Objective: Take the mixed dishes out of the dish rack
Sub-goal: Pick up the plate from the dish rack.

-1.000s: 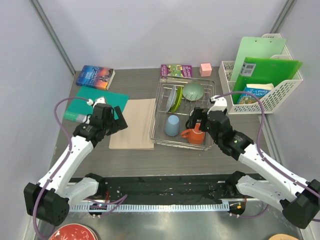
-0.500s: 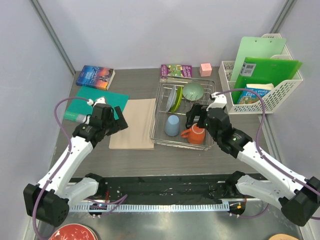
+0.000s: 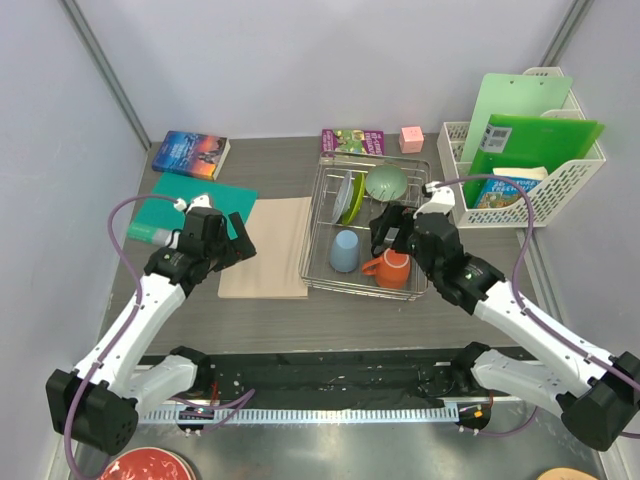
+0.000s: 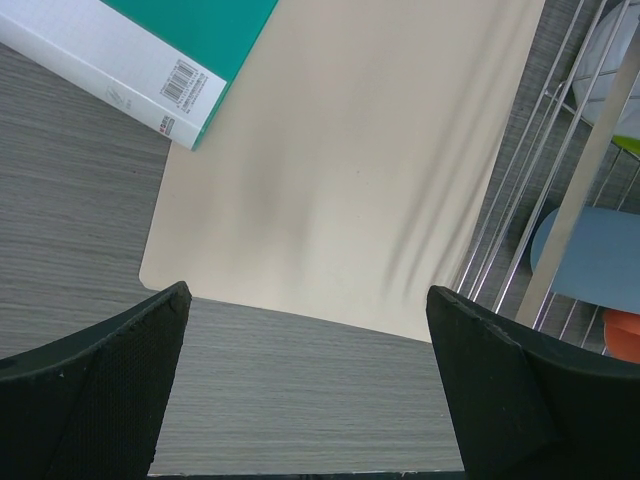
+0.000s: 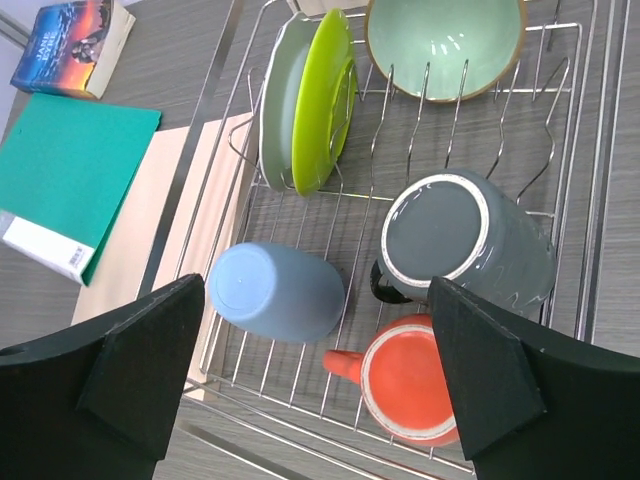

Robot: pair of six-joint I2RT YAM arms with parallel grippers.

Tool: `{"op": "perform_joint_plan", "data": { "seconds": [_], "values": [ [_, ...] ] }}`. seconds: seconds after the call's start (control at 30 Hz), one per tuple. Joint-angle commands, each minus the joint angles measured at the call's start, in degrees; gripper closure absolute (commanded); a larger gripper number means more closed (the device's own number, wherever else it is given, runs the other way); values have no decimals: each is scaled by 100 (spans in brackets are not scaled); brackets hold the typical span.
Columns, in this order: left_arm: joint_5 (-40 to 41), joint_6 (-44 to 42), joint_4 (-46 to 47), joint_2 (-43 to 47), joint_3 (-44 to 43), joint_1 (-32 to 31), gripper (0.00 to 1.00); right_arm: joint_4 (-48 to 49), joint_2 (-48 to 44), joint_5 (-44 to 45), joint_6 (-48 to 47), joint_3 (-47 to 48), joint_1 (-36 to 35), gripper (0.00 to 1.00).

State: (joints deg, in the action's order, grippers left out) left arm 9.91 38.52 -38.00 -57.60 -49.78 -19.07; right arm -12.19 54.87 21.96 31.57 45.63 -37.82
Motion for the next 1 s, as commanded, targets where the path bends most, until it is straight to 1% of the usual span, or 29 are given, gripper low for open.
{"op": "perform_joint_plan", "data": {
  "seconds": [0.0,0.17,0.2,0.27,0.3,0.37,0.4,0.43,0.47,0.53,0.57,0.63,0.7,0.77,0.87,0.97],
  "values": [
    [-112,-3,73,74,-120,-18,0,-221,145,168,-527,420,-14,0],
    [-218,15,108,30,-102,-18,0,-1126,752,1169,-1056,1358,-14,0],
    [-253,24,108,13,-102,-18,0,-1233,1031,1327,-1205,1518,-6,0],
    [-279,32,117,-40,-111,-26,0,-1513,1340,1688,-1294,1973,-6,4],
    [-314,41,126,-66,-111,-18,0,-1576,1681,1759,-1337,2124,-6,6],
    [-323,50,100,-110,-128,-18,0,-1638,1991,1934,-1391,2476,-6,15],
    [-332,50,91,-111,-129,-18,0,-1647,2123,1970,-1391,2573,-14,22],
    [-332,50,82,-111,-129,-18,0,-1603,2350,1997,-1373,2713,-6,38],
    [-323,41,73,-111,-129,-18,0,-1507,2457,1997,-1373,2776,-6,52],
    [-315,41,64,-102,-128,-18,0,-1419,2781,1979,-1294,2968,-6,70],
    [-314,41,64,-102,-129,-18,0,-1375,2879,1936,-1242,3039,-14,74],
    [-306,32,65,-93,-120,-18,0,-1348,3194,1857,-1145,3267,-6,73],
    [-297,32,47,-111,-120,-18,0,-1391,3406,1795,-987,3443,-6,66],
    [-279,32,38,-119,-128,-18,0,-1505,3713,1768,-934,3742,-14,62],
    [-253,59,12,-137,-137,-18,0,-1882,4161,1970,-907,4278,-15,57],
    [-253,85,12,-155,-146,-18,0,-2156,4505,2190,-881,4718,-23,56]
  ]
}}
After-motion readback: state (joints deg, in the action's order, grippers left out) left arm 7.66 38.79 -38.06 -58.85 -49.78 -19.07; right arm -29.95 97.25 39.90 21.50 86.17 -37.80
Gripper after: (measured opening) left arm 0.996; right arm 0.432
